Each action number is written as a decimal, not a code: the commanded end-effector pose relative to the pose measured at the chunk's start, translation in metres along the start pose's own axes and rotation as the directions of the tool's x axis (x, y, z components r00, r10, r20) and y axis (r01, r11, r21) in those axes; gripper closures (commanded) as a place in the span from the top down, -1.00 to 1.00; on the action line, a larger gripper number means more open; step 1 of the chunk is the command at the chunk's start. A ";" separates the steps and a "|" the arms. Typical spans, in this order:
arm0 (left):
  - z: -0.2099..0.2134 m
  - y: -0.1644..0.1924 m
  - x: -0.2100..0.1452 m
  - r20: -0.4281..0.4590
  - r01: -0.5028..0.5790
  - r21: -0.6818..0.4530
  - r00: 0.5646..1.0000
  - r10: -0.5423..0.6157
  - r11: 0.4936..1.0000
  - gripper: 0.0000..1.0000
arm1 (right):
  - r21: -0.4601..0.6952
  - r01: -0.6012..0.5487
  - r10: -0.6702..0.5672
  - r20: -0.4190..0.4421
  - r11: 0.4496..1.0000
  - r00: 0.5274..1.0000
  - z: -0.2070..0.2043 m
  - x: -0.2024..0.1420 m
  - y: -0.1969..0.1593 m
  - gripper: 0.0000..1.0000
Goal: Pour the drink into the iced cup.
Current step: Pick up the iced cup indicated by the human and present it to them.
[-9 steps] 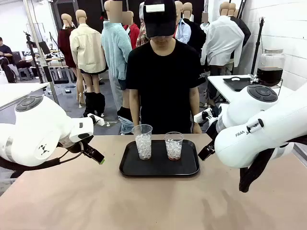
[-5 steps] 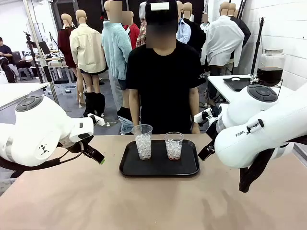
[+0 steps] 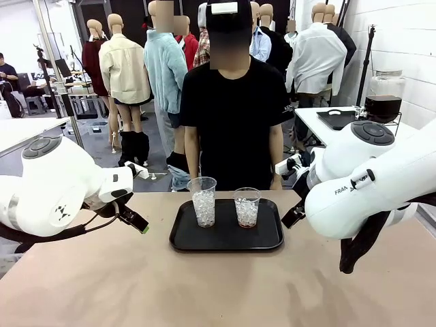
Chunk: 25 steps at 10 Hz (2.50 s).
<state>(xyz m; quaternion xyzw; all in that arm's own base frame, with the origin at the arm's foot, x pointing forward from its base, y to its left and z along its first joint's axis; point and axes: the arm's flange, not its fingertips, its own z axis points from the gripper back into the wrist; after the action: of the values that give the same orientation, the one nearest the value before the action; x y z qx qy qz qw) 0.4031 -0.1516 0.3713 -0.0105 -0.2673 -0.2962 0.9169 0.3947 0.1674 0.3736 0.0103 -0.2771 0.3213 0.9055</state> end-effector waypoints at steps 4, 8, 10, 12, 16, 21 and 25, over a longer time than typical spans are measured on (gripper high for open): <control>0.000 0.001 0.000 0.000 -0.001 0.000 1.000 0.001 1.000 1.00 | 0.001 0.001 -0.001 0.000 1.000 1.000 0.000 0.000 0.000 1.00; 0.000 0.001 0.000 0.000 -0.001 0.000 1.000 0.001 1.000 1.00 | 0.001 0.001 -0.001 0.000 1.000 1.000 0.000 0.000 0.000 1.00; 0.000 0.001 0.000 0.000 -0.001 0.000 1.000 0.001 1.000 1.00 | 0.001 0.001 -0.001 0.000 1.000 1.000 0.000 0.000 0.000 1.00; 0.000 0.001 0.000 0.000 -0.001 0.000 1.000 0.001 1.000 1.00 | 0.001 0.001 -0.001 0.000 1.000 1.000 0.000 0.000 0.000 1.00; 0.000 0.001 0.000 0.000 -0.001 0.000 1.000 0.001 1.000 1.00 | 0.001 0.001 -0.001 0.000 1.000 1.000 0.000 0.000 0.000 1.00; 0.000 0.001 0.000 0.000 -0.001 0.000 1.000 0.001 1.000 1.00 | 0.001 0.001 -0.001 0.000 1.000 1.000 0.000 0.000 0.000 1.00; 0.000 0.001 0.000 0.000 -0.001 0.000 1.000 0.001 1.000 1.00 | 0.001 0.001 -0.001 0.000 1.000 1.000 0.000 0.000 0.000 1.00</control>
<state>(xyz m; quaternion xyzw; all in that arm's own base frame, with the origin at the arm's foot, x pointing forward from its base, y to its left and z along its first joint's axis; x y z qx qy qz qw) 0.4030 -0.1517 0.3713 -0.0105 -0.2673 -0.2963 0.9168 0.3947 0.1674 0.3736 0.0103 -0.2771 0.3213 0.9055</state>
